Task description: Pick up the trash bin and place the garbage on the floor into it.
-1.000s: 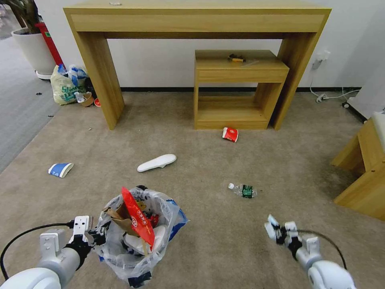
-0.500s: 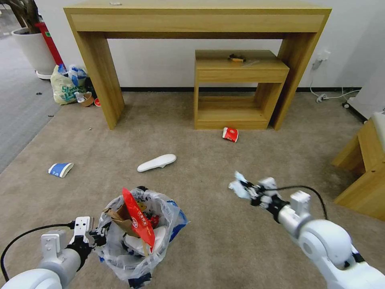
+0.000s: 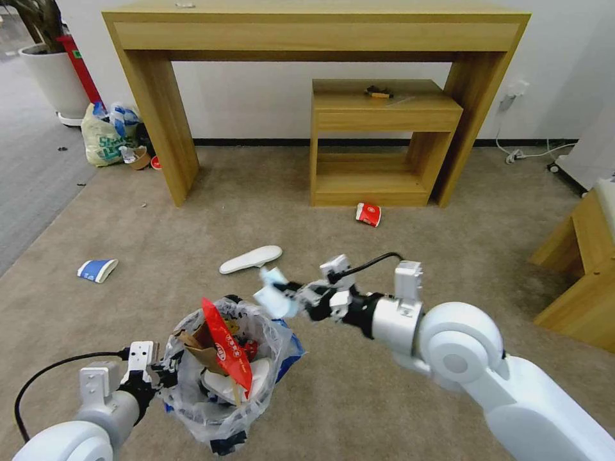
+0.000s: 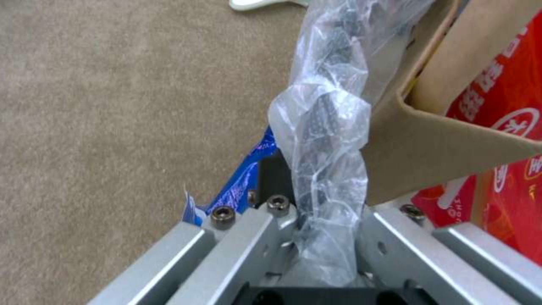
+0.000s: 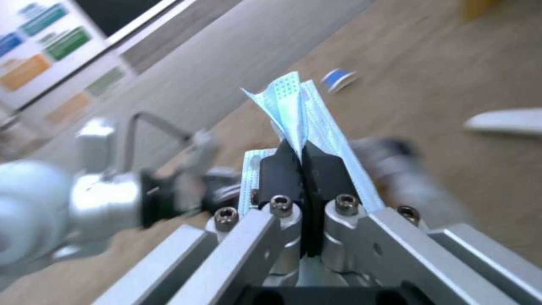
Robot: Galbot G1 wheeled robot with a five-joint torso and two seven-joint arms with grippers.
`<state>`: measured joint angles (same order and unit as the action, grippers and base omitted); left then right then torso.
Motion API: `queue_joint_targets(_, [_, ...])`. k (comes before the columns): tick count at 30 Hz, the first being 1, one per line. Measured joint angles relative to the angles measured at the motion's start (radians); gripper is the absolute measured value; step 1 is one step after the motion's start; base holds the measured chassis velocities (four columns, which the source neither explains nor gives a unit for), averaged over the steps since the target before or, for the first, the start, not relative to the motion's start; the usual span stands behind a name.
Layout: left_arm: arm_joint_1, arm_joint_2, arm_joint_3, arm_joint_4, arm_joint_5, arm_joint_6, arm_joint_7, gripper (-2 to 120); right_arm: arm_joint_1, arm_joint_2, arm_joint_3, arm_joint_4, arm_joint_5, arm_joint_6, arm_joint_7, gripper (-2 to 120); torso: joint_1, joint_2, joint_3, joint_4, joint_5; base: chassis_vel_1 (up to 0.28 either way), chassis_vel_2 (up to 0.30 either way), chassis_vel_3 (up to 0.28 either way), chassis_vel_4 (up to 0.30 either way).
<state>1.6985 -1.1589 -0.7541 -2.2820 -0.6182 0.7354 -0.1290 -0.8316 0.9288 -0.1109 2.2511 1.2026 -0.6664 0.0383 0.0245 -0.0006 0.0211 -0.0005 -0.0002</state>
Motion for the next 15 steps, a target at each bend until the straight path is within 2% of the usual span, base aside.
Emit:
queue_joint_targets(5, [-0.017,0.006,0.021,0.007,-0.004,0.0,-0.02,0,0.03,0.009,-0.074,-0.009,0.049,-0.015,0.035,0,0.0,0.0,0.0,0.0001,-0.0001,0.0,0.0,0.0,0.0])
queue_joint_targets(8, [-0.031,0.012,0.044,0.008,-0.015,0.0,-0.044,0,0.055,0.036,-0.131,-0.047,0.122,-0.043,0.135,0,0.0,0.0,0.0,0.0001,-0.0001,0.0,0.0,0.0,0.0])
queue_joint_targets(9, [-0.031,0.012,0.044,0.008,-0.015,0.0,-0.044,0,0.055,0.036,-0.131,-0.047,0.122,-0.043,0.135,0,0.0,0.0,0.0,0.0001,-0.0001,0.0,0.0,0.0,0.0])
queue_joint_targets(12, [-0.034,0.015,0.047,0.008,-0.018,0.0,-0.049,0,0.059,0.067,-0.15,-0.067,0.226,-0.069,0.29,0,0.0,0.0,0.0,0.0001,0.0,0.0,0.0,0.0,0.0])
queue_joint_targets(13, [-0.034,0.015,0.047,0.008,-0.018,0.0,-0.049,0,0.059,0.067,-0.15,-0.067,0.226,-0.069,0.29,0,0.0,0.0,0.0,0.0001,0.0,0.0,0.0,0.0,0.0])
queue_joint_targets(15, [-0.034,0.015,0.046,0.007,-0.019,0.0,-0.049,0,0.06,0.094,-0.151,-0.079,0.279,-0.072,0.371,0,0.0,0.0,0.0,0.0001,0.0,0.0,0.0,0.0,0.0])
